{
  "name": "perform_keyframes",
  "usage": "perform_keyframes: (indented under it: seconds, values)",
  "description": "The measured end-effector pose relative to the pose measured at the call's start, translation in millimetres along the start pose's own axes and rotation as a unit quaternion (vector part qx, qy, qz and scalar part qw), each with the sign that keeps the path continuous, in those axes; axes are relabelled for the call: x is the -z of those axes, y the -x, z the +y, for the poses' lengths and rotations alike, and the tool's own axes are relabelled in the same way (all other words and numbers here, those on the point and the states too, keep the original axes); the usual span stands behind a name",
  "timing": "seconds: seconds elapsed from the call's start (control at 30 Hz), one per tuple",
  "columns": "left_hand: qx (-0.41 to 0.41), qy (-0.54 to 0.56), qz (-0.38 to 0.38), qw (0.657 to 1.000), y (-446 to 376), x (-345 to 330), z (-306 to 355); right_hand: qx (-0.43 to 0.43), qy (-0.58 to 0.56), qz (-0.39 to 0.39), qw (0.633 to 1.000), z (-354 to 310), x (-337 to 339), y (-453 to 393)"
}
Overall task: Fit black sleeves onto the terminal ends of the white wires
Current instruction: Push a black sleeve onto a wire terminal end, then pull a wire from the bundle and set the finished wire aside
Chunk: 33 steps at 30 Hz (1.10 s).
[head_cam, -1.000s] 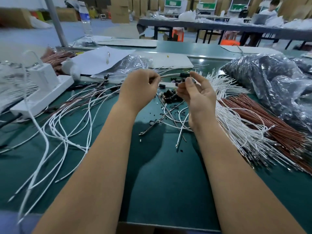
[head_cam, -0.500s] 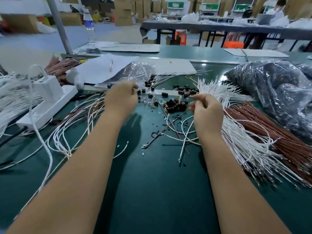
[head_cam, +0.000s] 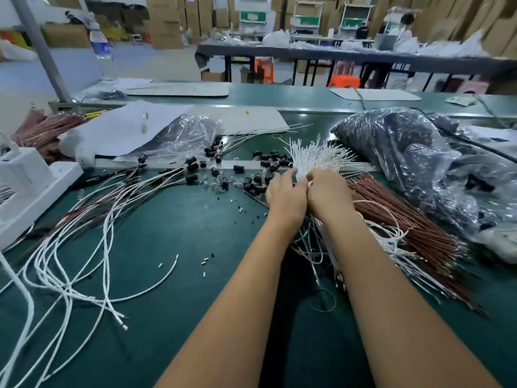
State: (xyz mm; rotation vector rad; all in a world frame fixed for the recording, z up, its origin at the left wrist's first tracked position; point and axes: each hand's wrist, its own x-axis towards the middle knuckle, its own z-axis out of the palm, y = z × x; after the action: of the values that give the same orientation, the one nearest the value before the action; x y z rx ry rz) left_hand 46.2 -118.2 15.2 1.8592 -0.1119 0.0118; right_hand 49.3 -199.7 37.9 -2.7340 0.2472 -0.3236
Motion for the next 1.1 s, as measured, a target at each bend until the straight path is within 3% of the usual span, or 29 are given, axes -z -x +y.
perform_keyframes:
  seconds: [0.07, 0.17, 0.3, 0.43, 0.5, 0.6, 0.67, 0.8, 0.93, 1.03, 1.1]
  values:
    - [0.025, 0.053, -0.011, 0.998, 5.1, -14.8, 8.3, 0.018, 0.054, -0.003, 0.998, 4.2, 1.7, -5.7]
    - [0.023, 0.021, -0.023, 0.999, 5.6, -18.2, 12.9, 0.013, 0.050, 0.009, 0.999, 11.7, 5.4, -8.4]
    - [-0.049, -0.027, -0.033, 0.998, -3.2, 11.5, 1.8, 0.006, 0.008, 0.027, 1.000, 16.9, 11.6, -7.8]
    - [-0.057, 0.035, 0.056, 0.996, -6.2, 44.9, -13.3, -0.026, -0.120, 0.112, 0.986, 15.9, 24.6, -5.0]
    - [-0.106, -0.011, 0.108, 0.988, -4.5, 50.2, -18.1, -0.010, -0.153, 0.151, 0.977, 11.0, 29.7, -0.5]
    - [-0.219, -0.120, 0.173, 0.953, -4.3, 49.3, -20.6, 0.067, -0.230, 0.079, 0.968, -0.5, 30.1, 7.8]
    - [-0.275, -0.148, 0.143, 0.939, -3.7, 47.0, -17.5, 0.107, -0.255, 0.040, 0.960, -7.2, 28.2, 14.5]
    - [-0.319, -0.147, 0.081, 0.933, -4.1, 45.8, -18.9, 0.119, -0.347, 0.047, 0.929, -10.4, 25.6, 22.7]
    - [-0.322, -0.166, 0.110, 0.926, -5.5, 56.6, -21.7, 0.105, -0.308, 0.101, 0.940, 0.8, 26.1, 21.9]
    - [-0.315, -0.134, 0.143, 0.929, -5.3, 69.5, -26.7, 0.044, -0.262, 0.201, 0.943, 17.4, 32.0, 18.7]
    - [-0.312, -0.113, 0.138, 0.933, -3.9, 74.7, -27.3, -0.002, -0.207, 0.226, 0.952, 27.5, 35.0, 18.2]
